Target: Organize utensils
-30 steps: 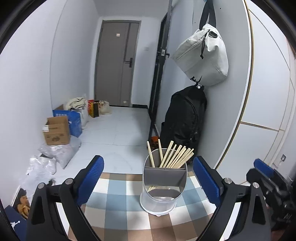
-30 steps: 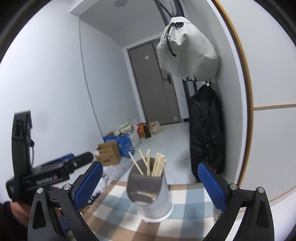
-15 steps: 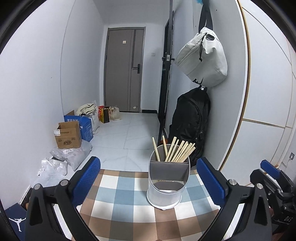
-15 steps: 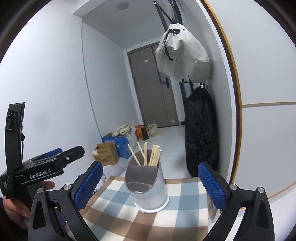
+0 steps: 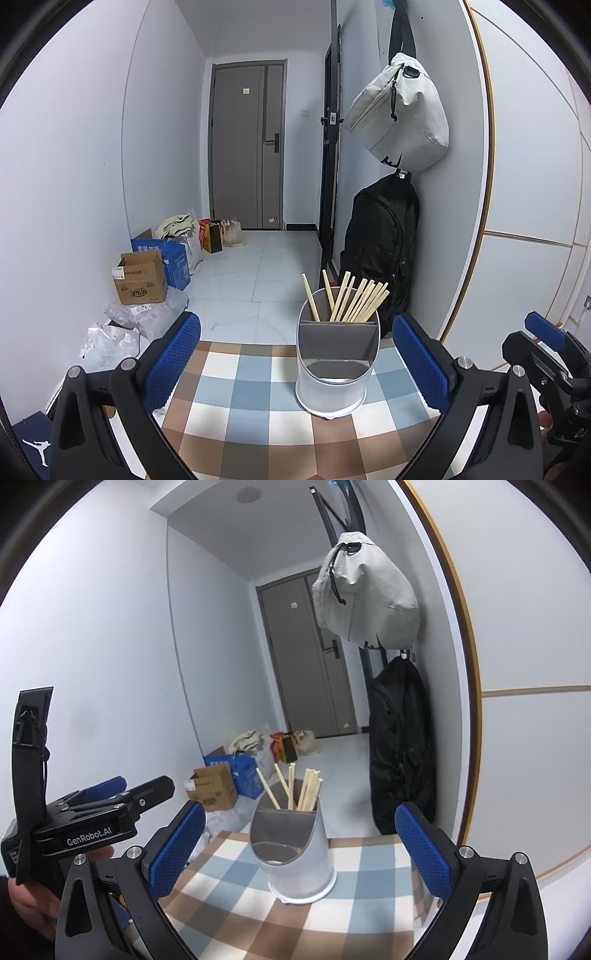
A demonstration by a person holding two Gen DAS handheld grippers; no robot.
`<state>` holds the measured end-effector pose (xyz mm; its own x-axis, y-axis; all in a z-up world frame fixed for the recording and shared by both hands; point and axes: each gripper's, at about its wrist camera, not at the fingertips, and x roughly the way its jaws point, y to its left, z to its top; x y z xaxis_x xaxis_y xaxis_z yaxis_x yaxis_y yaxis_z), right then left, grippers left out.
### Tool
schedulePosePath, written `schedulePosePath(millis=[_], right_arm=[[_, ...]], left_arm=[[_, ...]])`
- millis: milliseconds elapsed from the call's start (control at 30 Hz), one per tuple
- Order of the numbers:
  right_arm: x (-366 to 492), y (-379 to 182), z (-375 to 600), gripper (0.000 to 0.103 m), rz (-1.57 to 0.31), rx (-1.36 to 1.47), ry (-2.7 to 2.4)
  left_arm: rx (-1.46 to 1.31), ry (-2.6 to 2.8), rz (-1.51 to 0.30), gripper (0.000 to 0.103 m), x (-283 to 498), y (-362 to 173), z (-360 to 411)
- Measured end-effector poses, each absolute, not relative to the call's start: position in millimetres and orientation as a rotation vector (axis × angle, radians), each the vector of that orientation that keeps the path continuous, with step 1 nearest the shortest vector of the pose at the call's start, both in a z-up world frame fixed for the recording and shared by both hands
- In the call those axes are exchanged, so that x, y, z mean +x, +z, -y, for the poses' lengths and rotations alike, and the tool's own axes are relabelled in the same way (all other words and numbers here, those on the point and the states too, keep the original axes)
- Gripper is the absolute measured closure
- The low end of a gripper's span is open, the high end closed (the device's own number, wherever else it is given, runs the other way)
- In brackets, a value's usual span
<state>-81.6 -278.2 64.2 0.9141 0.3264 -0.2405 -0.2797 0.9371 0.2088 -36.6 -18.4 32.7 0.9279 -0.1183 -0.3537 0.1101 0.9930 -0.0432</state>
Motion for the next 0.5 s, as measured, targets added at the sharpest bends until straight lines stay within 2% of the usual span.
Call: schedulePosePath(millis=[500], right_arm=[[-79.2, 62.9, 287.3, 0.0, -0.276, 0.217, 0.298]], left_arm=[[-0.042, -0.106, -0.377, 0.002, -32.1, 27.1, 13.1]])
